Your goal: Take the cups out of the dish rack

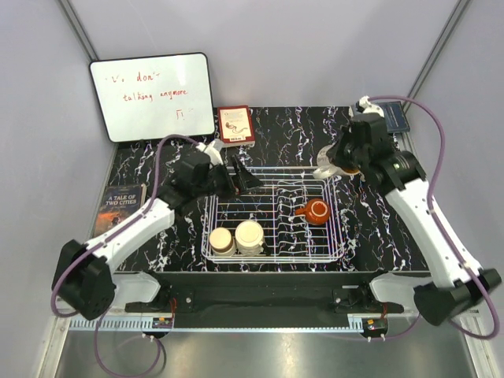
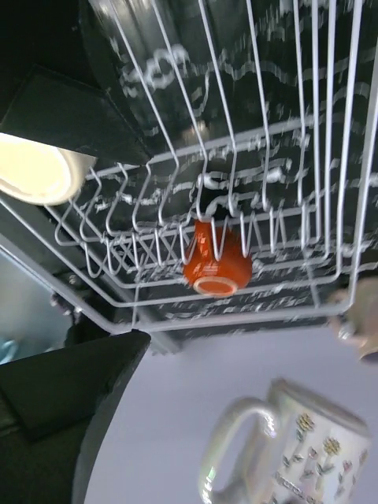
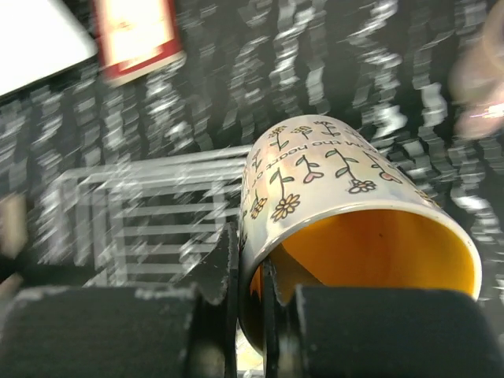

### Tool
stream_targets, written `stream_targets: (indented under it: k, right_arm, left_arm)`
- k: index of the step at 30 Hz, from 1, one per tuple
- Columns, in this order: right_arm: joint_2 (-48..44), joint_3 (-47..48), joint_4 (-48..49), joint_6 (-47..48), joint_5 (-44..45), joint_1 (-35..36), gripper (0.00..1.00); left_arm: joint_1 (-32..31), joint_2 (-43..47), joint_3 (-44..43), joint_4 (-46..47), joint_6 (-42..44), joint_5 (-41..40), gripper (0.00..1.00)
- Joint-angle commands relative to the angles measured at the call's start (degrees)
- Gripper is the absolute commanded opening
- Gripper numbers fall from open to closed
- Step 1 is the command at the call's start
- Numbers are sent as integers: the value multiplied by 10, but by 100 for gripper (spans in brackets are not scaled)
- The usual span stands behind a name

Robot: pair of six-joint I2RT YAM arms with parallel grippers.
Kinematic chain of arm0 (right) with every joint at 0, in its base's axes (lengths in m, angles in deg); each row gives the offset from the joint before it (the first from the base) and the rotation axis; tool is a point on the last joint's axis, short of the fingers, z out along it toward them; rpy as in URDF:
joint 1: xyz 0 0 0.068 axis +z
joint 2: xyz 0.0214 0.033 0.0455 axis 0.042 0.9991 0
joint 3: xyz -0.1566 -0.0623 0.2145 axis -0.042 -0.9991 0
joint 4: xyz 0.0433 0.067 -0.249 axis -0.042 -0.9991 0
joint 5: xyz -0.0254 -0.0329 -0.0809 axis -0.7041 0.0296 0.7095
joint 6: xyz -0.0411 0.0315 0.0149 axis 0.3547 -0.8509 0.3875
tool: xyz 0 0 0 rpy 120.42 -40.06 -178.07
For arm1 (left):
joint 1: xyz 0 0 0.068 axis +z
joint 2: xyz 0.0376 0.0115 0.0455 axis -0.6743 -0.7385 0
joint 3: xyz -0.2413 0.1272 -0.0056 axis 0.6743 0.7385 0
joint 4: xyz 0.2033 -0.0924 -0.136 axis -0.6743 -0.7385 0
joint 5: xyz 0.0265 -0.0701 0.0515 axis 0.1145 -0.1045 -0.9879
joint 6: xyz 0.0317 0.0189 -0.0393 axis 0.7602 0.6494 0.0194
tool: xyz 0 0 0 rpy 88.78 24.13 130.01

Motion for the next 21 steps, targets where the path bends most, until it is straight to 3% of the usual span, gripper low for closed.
stream_targets:
  k: [1,9,16,21]
  right_arm:
    - [101,107,-46,37,154,-17,0]
    - [267,265,-83,19,134,-95,0]
    - [408,387,-87,13,98,-114,0]
    - [467,423,-88,7,76,-118,0]
  left_arm:
    - [-2,46,-32,-129,34,-151,89]
    - [-2,81,-39,-208,33,-209,88]
    - [-2,93,-27,-214,37,-204,87]
    - [-2,92,-22,-214,41,-202,87]
